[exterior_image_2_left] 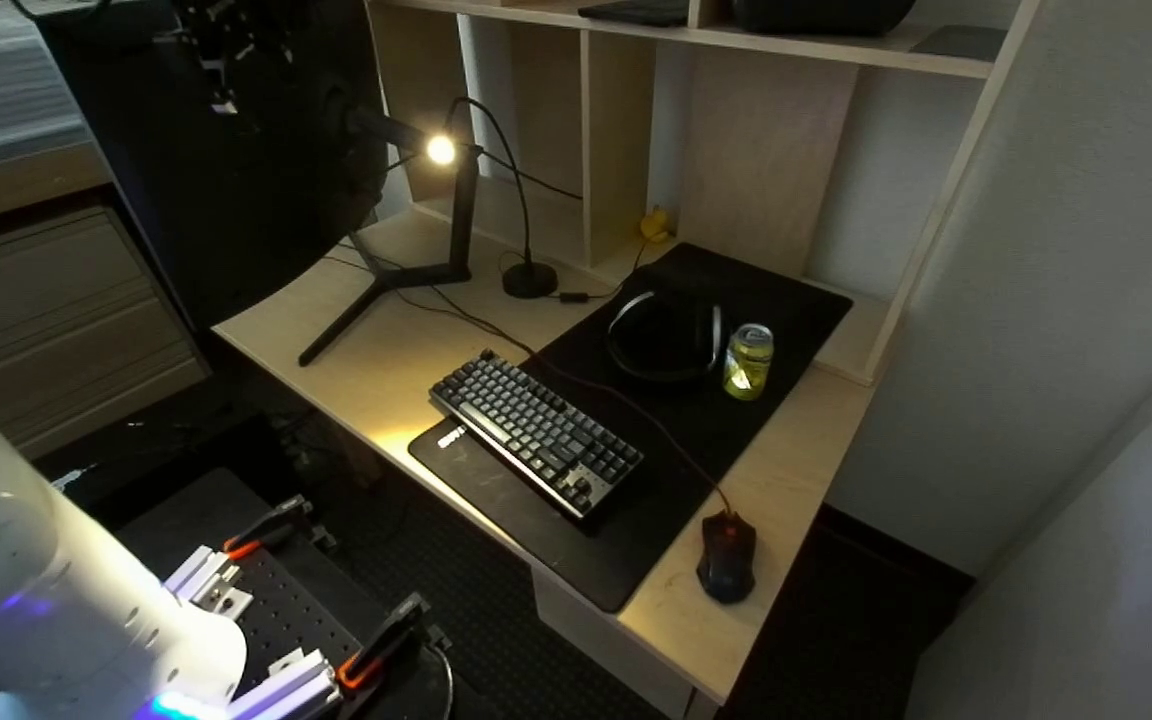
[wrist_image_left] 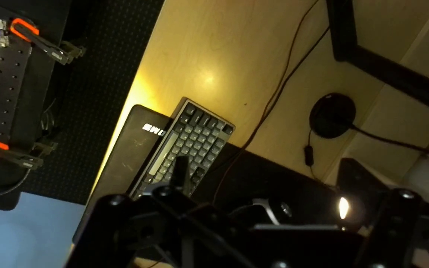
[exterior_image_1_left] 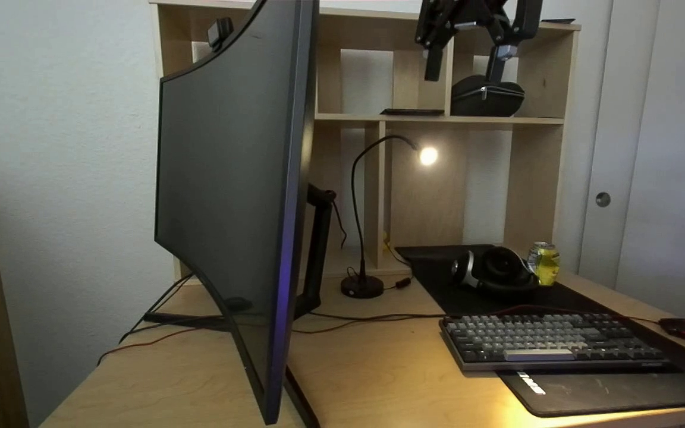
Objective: Turn off the lamp
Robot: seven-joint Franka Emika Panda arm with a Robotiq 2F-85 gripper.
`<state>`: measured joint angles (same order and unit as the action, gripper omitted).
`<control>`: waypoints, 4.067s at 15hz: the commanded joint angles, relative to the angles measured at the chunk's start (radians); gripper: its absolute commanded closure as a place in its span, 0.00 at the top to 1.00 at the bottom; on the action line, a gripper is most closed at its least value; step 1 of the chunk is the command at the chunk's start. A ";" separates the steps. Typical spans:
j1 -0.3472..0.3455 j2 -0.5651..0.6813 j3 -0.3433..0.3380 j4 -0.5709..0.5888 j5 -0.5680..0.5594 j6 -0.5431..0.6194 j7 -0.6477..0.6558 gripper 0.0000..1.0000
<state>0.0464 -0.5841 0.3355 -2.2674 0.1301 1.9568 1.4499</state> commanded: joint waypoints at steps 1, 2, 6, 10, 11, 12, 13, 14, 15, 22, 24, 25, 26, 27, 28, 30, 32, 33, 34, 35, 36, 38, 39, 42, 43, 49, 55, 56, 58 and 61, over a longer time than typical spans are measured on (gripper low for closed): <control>-0.092 0.103 -0.073 0.025 -0.078 0.012 0.064 1.00; -0.112 0.129 -0.103 0.034 -0.092 0.014 0.080 1.00; -0.130 0.154 -0.190 0.034 -0.101 0.009 0.077 1.00; -0.108 0.139 -0.193 0.001 -0.103 0.021 0.049 1.00; -0.083 0.149 -0.189 -0.006 -0.089 0.017 0.008 1.00; -0.070 0.200 -0.202 0.005 -0.075 0.030 -0.044 1.00; -0.078 0.286 -0.217 0.049 -0.053 0.016 -0.043 1.00; -0.082 0.347 -0.228 0.076 -0.046 0.026 -0.059 1.00; -0.094 0.410 -0.240 0.120 -0.039 0.034 -0.050 1.00; -0.078 0.627 -0.330 0.308 -0.001 0.039 -0.036 1.00; -0.075 0.684 -0.336 0.367 0.004 0.032 -0.037 1.00; -0.074 0.691 -0.336 0.377 0.005 0.030 -0.037 1.00; -0.063 0.704 -0.332 0.364 -0.035 0.024 -0.035 1.00; -0.058 0.744 -0.329 0.387 -0.052 0.010 -0.057 1.00; -0.056 0.809 -0.328 0.434 -0.052 0.004 -0.078 1.00; -0.064 0.887 -0.343 0.509 -0.056 -0.009 -0.119 1.00; -0.060 1.000 -0.344 0.636 -0.038 -0.052 -0.138 1.00; -0.060 1.040 -0.346 0.682 -0.029 -0.071 -0.155 1.00; -0.057 1.082 -0.346 0.737 -0.019 -0.097 -0.165 1.00; -0.047 1.122 -0.350 0.797 -0.022 -0.131 -0.147 1.00; -0.042 1.035 -0.361 0.659 -0.028 -0.052 -0.135 1.00; -0.037 1.070 -0.366 0.693 -0.028 -0.059 -0.134 1.00; -0.035 1.068 -0.368 0.691 -0.029 -0.059 -0.134 1.00; -0.047 1.112 -0.345 0.728 -0.004 -0.091 -0.219 1.00; -0.046 1.154 -0.340 0.772 0.009 -0.092 -0.242 1.00; -0.050 1.406 -0.330 1.102 0.104 -0.161 -0.320 1.00; -0.026 1.458 -0.343 1.162 0.089 -0.166 -0.301 1.00; -0.025 1.464 -0.343 1.171 0.089 -0.168 -0.301 1.00; 0.003 1.505 -0.358 1.205 0.048 -0.170 -0.290 1.00; 0.020 1.561 -0.357 1.271 0.044 -0.162 -0.282 1.00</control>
<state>0.0415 0.9084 -0.0077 -1.0845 0.1868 1.7959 1.1590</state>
